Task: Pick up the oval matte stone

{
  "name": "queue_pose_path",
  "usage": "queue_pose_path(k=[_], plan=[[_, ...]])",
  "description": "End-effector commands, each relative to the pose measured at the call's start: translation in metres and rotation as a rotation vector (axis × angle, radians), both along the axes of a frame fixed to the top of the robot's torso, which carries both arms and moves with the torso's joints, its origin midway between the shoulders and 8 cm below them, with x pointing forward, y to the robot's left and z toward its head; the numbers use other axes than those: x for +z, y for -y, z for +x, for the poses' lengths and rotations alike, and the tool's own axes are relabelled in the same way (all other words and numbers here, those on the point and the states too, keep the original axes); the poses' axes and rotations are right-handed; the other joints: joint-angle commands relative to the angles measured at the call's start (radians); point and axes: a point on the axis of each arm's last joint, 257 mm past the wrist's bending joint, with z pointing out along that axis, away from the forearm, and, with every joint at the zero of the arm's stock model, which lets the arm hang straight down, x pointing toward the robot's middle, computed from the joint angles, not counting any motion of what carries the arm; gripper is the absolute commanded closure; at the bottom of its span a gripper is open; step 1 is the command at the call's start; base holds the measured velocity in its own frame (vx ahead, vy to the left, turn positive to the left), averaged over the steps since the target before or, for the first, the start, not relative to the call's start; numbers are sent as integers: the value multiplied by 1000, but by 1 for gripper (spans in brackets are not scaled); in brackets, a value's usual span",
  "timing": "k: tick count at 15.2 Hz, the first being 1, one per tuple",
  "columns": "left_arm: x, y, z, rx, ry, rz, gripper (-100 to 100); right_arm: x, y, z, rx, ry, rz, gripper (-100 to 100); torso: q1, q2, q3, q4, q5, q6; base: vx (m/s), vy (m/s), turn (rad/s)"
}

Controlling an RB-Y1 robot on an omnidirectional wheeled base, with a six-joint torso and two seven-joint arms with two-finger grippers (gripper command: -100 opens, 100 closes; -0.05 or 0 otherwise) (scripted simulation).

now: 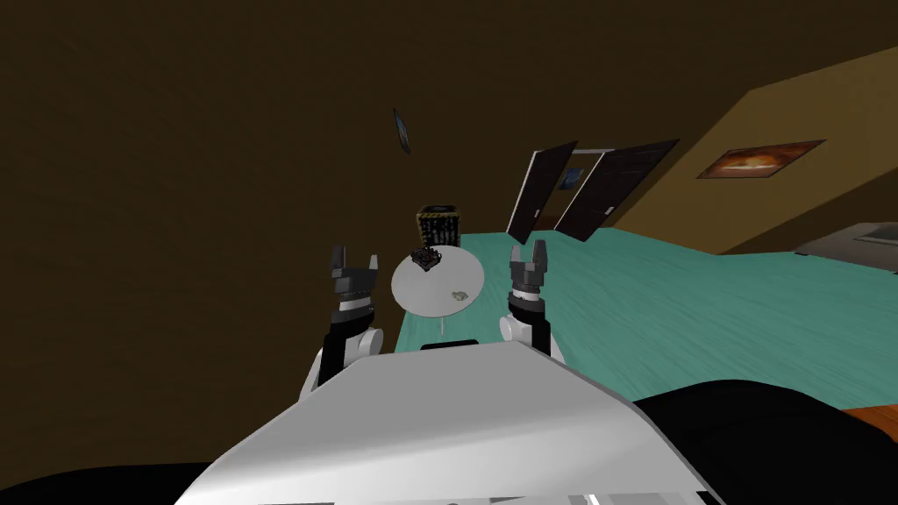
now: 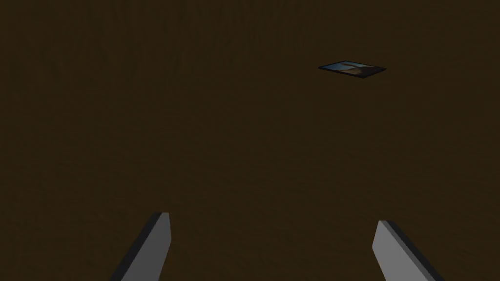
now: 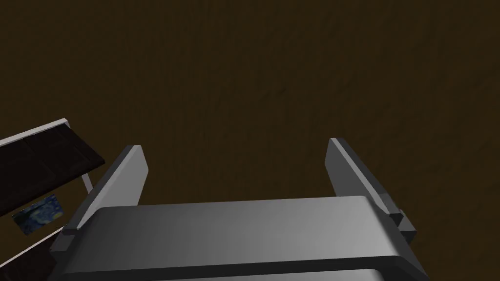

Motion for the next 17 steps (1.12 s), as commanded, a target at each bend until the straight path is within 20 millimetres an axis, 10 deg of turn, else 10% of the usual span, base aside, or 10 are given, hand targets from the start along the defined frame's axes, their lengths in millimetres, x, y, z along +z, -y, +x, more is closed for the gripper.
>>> queue_pose_path(k=[1,7,17], plan=[[0,0,0,0,0,0,0,-8,-5,4,14,-28,-42,-100,0,0,0,0,0,0,-3,5,66],[0,0,0,0,0,0,0,-42,-16,19,46,-127,-159,-100,1,1,0,0,0,-1,-9,13,123],[0,0,0,0,0,0,0,-167,-22,42,99,-437,-477,-100,2,1,0,0,0,-1,-14,32,224]])
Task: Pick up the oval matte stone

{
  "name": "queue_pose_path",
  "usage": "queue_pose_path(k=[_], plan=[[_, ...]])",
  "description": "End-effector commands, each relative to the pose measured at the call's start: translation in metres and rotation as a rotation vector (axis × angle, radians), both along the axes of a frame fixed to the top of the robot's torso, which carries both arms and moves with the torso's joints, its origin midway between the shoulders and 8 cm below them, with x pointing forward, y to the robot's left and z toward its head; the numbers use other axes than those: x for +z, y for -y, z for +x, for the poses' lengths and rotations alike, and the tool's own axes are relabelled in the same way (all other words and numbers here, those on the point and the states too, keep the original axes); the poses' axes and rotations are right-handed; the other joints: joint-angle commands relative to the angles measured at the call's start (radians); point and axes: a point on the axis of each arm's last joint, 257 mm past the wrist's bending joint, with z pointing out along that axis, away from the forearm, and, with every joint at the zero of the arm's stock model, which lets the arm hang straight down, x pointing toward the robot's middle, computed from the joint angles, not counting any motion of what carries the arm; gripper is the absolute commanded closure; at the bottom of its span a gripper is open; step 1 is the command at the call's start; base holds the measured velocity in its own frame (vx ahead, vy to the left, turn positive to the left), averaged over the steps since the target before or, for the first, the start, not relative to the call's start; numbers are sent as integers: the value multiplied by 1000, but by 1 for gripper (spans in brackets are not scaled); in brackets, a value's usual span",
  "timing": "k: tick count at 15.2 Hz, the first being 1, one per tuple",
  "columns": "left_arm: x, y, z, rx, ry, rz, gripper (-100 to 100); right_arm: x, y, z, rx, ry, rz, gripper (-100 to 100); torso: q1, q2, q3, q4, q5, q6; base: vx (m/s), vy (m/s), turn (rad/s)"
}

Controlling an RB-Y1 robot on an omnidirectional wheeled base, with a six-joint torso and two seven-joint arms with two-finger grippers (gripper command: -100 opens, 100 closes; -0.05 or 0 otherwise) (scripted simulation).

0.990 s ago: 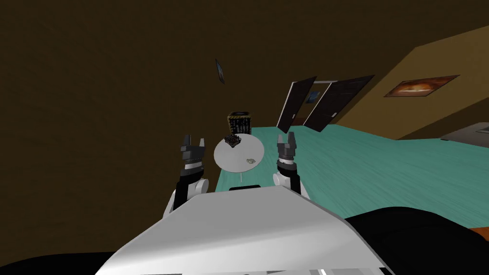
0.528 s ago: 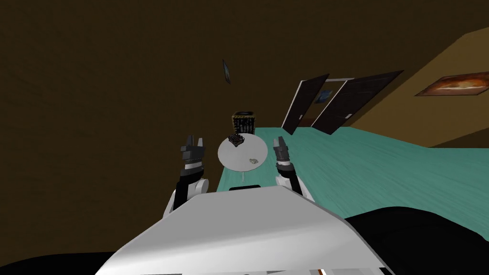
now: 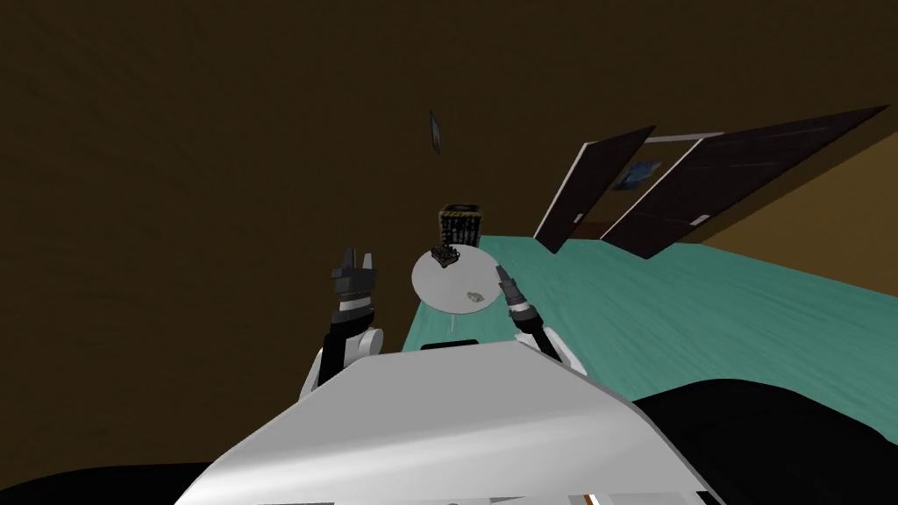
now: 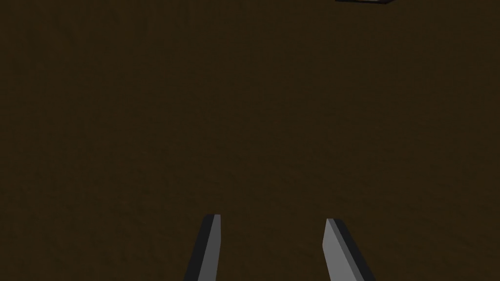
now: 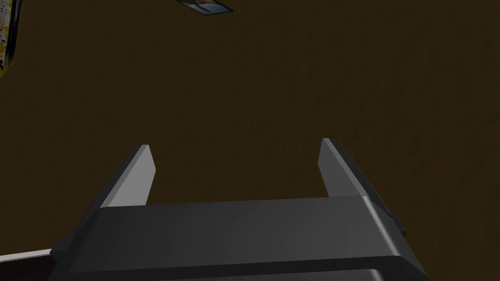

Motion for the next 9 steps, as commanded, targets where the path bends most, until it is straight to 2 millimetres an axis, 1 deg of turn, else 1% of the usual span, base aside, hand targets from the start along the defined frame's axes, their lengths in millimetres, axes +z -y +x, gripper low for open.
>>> queue_pose_path(k=[1,2,3,4,5,6,7,8,9], plan=[[0,0,0,0,0,0,0,-26,3,2,3,-60,-50,-100,0,0,0,0,0,0,-9,39,241],[0,0,0,0,0,0,0,-26,3,2,3,-60,-50,-100,0,0,0,0,0,0,-8,23,66],[0,0,0,0,0,0,0,-47,4,1,14,-107,-113,-100,-1,0,0,0,0,1,-13,33,205],[0,0,0,0,0,0,0,-55,7,2,10,-123,-113,-100,0,0,0,0,0,0,-13,34,236],[0,0,0,0,0,0,0,-55,7,2,10,-124,-113,-100,0,0,0,0,0,0,-7,21,88],[0,0,0,0,0,0,0,-78,10,0,20,-174,-177,-100,-1,0,0,0,0,1,-6,34,213],[0,0,0,0,0,0,0,-85,13,0,16,-189,-177,-100,-1,0,0,0,0,0,-4,37,239],[0,0,0,0,0,0,0,-108,18,-4,25,-242,-241,-100,-1,0,0,0,0,0,-4,47,374],[0,0,0,0,0,0,0,-115,21,-4,21,-256,-243,-100,0,0,0,0,0,0,-5,41,308]])
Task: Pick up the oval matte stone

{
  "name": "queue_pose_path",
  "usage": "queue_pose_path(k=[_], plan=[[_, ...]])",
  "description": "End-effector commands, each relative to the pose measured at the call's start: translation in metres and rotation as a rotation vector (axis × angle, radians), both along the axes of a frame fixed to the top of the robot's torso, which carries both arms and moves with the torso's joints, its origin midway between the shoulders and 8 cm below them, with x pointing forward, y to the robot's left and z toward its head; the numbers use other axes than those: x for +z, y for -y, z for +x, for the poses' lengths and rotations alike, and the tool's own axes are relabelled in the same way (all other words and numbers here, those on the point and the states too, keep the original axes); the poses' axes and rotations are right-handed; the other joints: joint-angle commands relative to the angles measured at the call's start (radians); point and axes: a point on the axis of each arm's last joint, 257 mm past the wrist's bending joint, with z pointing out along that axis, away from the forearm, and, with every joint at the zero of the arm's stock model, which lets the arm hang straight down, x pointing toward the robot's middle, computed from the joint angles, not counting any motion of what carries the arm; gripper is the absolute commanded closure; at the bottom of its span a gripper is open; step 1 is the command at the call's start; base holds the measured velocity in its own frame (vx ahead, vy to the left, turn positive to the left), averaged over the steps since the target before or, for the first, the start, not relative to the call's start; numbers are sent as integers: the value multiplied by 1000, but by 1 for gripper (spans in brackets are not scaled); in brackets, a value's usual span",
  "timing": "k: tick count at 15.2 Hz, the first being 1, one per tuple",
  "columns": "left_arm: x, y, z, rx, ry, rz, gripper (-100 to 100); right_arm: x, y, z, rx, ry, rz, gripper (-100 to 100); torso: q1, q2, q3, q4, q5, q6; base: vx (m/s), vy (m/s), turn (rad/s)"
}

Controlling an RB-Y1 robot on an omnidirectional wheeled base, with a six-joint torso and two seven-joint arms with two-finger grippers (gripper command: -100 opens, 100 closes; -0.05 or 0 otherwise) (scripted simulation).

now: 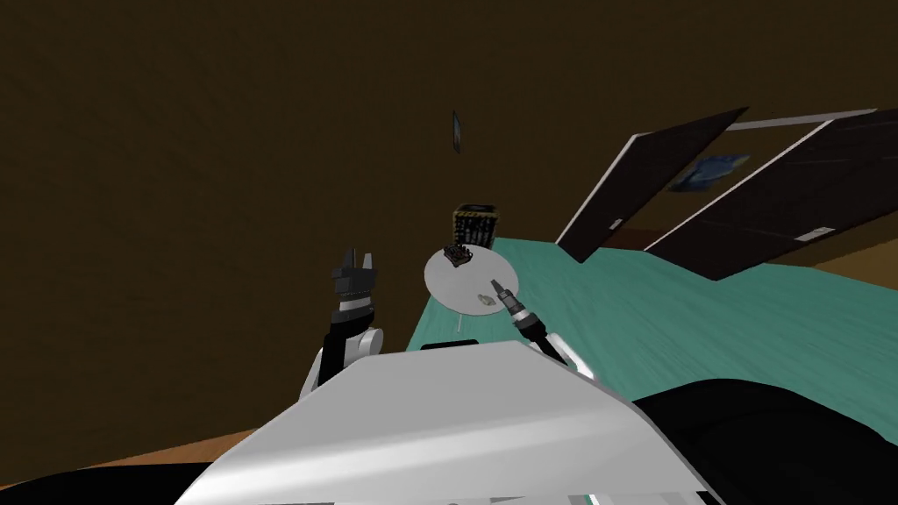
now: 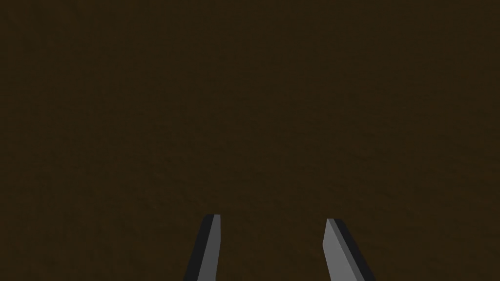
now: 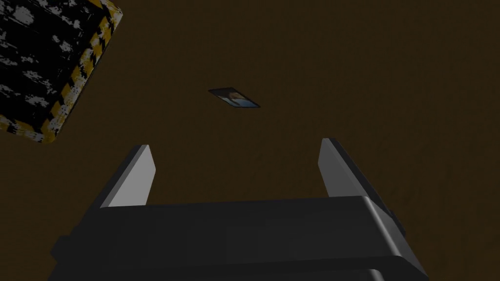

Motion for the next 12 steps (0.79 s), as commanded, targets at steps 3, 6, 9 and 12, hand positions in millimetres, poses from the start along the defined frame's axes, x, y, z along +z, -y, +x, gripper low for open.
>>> queue_pose_path(k=[3,6,9,12], plan=[[0,0,0,0,0,0,0,-63,22,-14,16,-143,-143,-100,0,0,0,0,0,0,-8,48,360],[0,0,0,0,0,0,0,-104,39,-27,18,-233,-225,-100,1,0,0,0,0,0,6,49,294],[0,0,0,0,0,0,0,-132,54,-39,24,-301,-291,-100,0,0,0,0,0,0,9,36,208],[0,0,0,0,0,0,0,-161,71,-53,28,-374,-358,-100,-1,-1,0,0,0,0,10,30,253]])
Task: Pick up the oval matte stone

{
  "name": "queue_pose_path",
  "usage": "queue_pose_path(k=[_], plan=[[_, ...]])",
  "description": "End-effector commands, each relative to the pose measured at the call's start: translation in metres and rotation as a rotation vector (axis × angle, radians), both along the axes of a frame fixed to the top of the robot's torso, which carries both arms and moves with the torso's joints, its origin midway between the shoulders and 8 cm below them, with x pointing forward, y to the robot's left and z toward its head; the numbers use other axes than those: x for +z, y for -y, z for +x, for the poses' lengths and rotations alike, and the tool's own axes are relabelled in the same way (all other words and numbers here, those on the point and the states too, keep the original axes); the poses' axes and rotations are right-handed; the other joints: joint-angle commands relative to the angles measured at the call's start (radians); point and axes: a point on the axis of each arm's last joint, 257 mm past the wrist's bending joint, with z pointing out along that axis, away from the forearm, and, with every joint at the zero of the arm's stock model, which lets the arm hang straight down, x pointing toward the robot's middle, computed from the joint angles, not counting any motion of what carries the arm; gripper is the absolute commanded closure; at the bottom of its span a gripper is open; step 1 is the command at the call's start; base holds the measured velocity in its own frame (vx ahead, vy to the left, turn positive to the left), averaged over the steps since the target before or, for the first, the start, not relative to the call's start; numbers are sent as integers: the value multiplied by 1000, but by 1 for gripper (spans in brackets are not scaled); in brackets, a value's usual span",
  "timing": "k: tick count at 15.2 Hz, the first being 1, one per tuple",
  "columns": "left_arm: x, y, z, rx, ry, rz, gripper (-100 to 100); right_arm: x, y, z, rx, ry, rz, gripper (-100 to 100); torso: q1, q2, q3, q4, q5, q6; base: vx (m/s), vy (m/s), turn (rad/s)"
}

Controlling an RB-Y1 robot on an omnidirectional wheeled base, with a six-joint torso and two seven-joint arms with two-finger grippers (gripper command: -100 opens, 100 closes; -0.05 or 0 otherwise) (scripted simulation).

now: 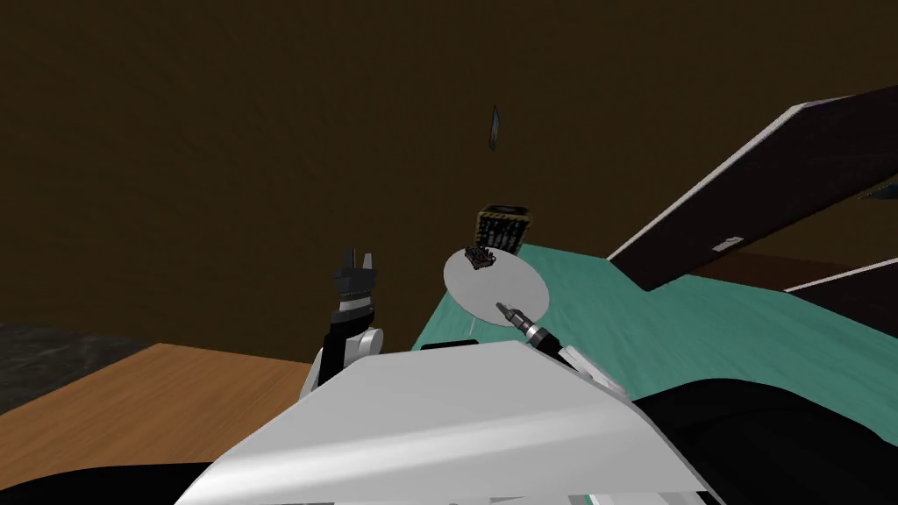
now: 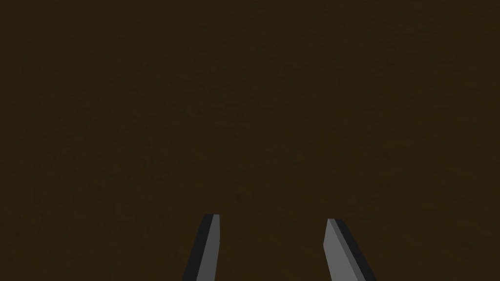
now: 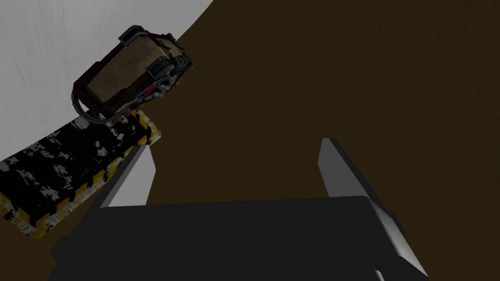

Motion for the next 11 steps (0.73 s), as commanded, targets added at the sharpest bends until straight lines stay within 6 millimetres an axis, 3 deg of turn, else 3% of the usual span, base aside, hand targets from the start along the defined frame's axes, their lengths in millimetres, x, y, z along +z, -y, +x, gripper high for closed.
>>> queue_pose_path(k=[1,4,6,7,11], plan=[[0,0,0,0,0,0,0,-25,19,-16,14,-69,-76,-100,0,0,0,0,0,0,18,41,401],[0,0,0,0,0,0,0,-38,27,-23,4,-99,-90,-100,0,0,0,0,0,1,17,25,123],[0,0,0,0,0,0,0,-62,46,-41,10,-168,-154,-100,0,0,0,0,0,0,12,29,312],[0,0,0,0,0,0,0,-62,46,-41,10,-168,-154,-100,0,0,0,0,0,0,14,14,128],[0,0,0,0,0,0,0,-104,87,-80,22,-303,-277,-100,0,-1,0,0,0,-1,26,31,348]])
